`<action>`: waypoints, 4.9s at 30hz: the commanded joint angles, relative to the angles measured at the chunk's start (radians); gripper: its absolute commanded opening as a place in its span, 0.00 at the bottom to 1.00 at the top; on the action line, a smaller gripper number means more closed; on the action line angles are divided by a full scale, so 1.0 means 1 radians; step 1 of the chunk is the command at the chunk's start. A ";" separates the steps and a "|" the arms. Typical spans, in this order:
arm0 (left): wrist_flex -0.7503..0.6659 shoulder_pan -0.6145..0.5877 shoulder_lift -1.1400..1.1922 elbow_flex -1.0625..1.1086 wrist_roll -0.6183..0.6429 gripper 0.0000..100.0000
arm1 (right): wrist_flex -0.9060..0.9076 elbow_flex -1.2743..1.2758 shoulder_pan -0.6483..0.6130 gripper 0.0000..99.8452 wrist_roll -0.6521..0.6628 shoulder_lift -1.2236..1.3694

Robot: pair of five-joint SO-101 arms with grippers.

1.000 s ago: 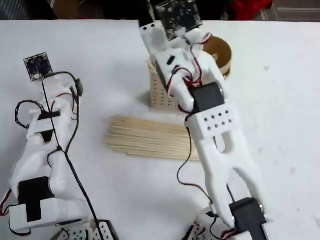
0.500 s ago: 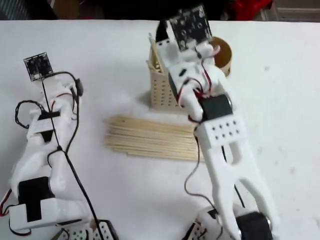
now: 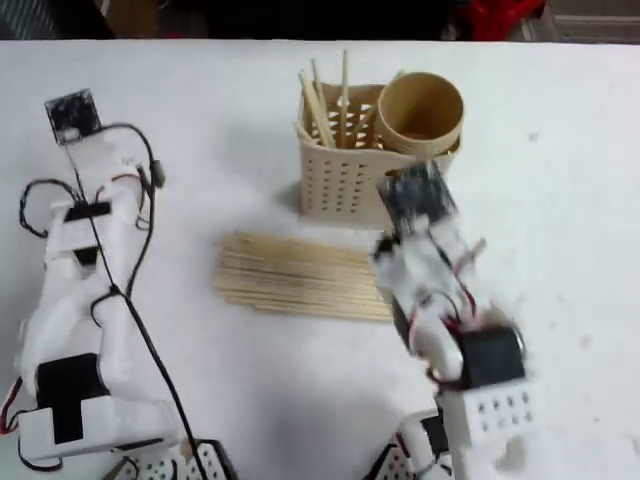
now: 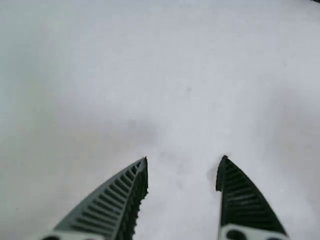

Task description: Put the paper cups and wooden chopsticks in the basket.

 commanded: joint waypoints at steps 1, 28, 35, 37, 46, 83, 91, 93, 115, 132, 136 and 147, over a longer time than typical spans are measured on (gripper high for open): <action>0.460 0.016 -0.079 -0.250 -0.209 0.23 | 0.104 0.135 0.111 0.02 0.175 -0.191; 0.792 0.823 -0.228 -0.008 -0.841 0.18 | 0.019 0.804 0.495 0.02 0.252 -0.650; 0.689 0.952 0.044 -0.109 -0.914 0.18 | -0.102 0.867 0.708 0.02 0.259 -0.642; 0.660 0.963 0.104 -0.143 -0.916 0.18 | -0.097 0.864 0.725 0.02 0.259 -0.647; 0.640 0.897 0.331 -0.321 -0.921 0.18 | -0.091 0.864 0.723 0.03 0.258 -0.645; 0.612 0.869 0.288 -0.196 -0.919 0.11 | -0.091 0.864 0.728 0.02 0.258 -0.644; 0.618 0.869 0.286 -0.198 -0.919 0.09 | -0.091 0.864 0.730 0.02 0.253 -0.648; 0.620 0.869 0.285 -0.204 -0.918 0.09 | -0.091 0.864 0.746 0.02 0.252 -0.654; 0.646 0.822 -0.245 -0.014 -0.910 0.02 | -0.091 0.864 0.759 0.02 0.252 -0.657; 0.446 0.822 0.194 -0.078 -0.913 0.02 | -0.091 0.864 0.760 0.02 0.252 -0.654; 0.470 0.816 0.165 -0.080 -0.911 0.05 | -0.091 0.864 0.760 0.02 0.252 -0.654; 0.485 0.802 -0.054 0.018 -0.910 0.04 | -0.091 0.864 0.760 0.02 0.252 -0.654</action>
